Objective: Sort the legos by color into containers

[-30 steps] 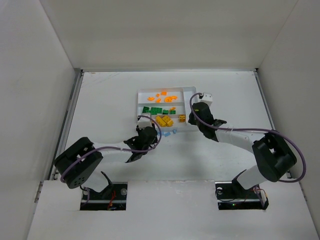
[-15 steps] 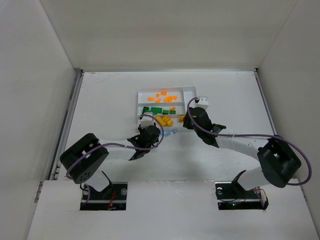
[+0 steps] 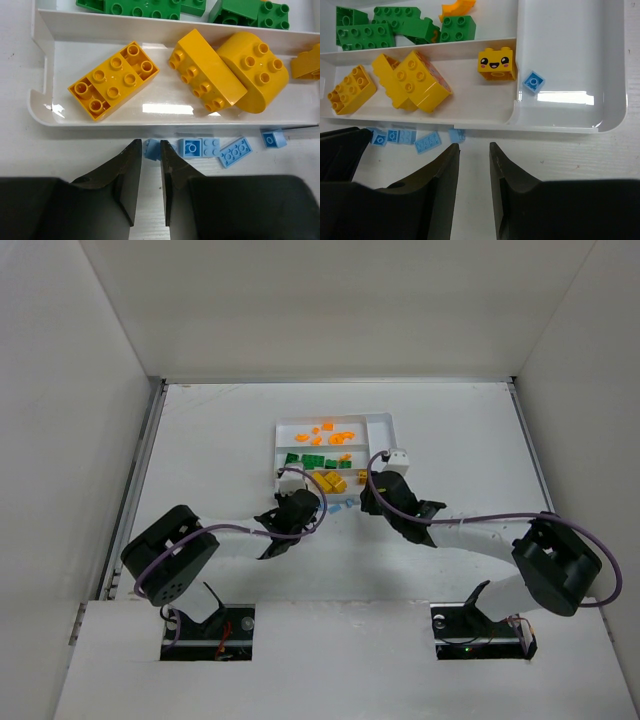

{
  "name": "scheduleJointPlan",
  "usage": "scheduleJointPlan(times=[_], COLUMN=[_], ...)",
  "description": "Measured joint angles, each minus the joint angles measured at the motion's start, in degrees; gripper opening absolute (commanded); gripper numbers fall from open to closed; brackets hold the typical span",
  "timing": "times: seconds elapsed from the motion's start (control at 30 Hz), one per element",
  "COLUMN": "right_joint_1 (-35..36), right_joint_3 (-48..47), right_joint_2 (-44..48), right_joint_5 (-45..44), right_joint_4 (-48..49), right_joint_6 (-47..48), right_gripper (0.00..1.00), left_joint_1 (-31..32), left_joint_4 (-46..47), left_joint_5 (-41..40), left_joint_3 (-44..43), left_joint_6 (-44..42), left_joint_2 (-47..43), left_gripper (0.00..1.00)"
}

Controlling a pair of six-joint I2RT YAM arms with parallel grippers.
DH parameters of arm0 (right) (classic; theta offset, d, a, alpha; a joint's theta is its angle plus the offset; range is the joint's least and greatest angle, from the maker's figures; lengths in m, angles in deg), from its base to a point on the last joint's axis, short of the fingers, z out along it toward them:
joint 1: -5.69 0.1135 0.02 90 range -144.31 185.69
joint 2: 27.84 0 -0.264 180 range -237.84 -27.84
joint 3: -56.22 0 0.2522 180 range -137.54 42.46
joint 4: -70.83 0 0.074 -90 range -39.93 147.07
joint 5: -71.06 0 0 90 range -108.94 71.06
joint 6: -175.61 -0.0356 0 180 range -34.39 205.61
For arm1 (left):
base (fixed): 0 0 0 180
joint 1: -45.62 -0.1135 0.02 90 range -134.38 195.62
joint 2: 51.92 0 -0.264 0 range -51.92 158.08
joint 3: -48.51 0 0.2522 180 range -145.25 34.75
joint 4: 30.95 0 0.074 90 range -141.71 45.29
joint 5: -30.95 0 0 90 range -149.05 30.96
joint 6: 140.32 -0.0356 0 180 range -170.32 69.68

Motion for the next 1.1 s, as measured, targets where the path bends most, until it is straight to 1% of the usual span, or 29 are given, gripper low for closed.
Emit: scheduleJointPlan(times=[0.23,0.43,0.53,0.63,0.83,0.93,1.03,1.1], right_joint_1=[0.4,0.7,0.7,0.7,1.5,2.9,3.5,3.7], right_joint_3=[0.0,0.0,0.0,0.0,0.0,-0.1,-0.4,-0.5], right_joint_2=[0.0,0.0,0.0,0.0,-0.1,-1.6,-4.7,-6.6], right_joint_5=[0.0,-0.1,-0.1,-0.1,0.1,0.2,0.4,0.8], right_joint_4=[0.0,0.0,0.0,0.0,0.1,0.3,0.4,0.7], right_joint_6=[-0.5,-0.8,-0.9,-0.9,-1.0,-1.1,-1.1,-1.1], right_gripper=[0.36,0.36,0.36,0.37,0.41,0.44,0.44,0.44], left_joint_1=[-0.4,-0.4,-0.9,-1.4,-1.5,-1.5,-1.5,-1.5], left_joint_4=[-0.1,-0.5,-0.9,-1.0,-1.1,-1.2,-1.2,-1.4], left_joint_5=[0.0,0.0,0.0,0.1,0.2,0.2,0.2,0.2], left_joint_3=[0.0,0.6,1.0,1.0,1.0,1.0,1.0,0.9], left_joint_6=[0.4,0.8,1.0,1.1,1.2,1.2,1.2,1.2], left_joint_2=[0.0,-1.0,-1.6,-1.6,-1.6,-1.5,-1.4,-1.1], left_gripper=[0.11,0.1,0.11,0.16,0.22,0.23,0.23,0.19])
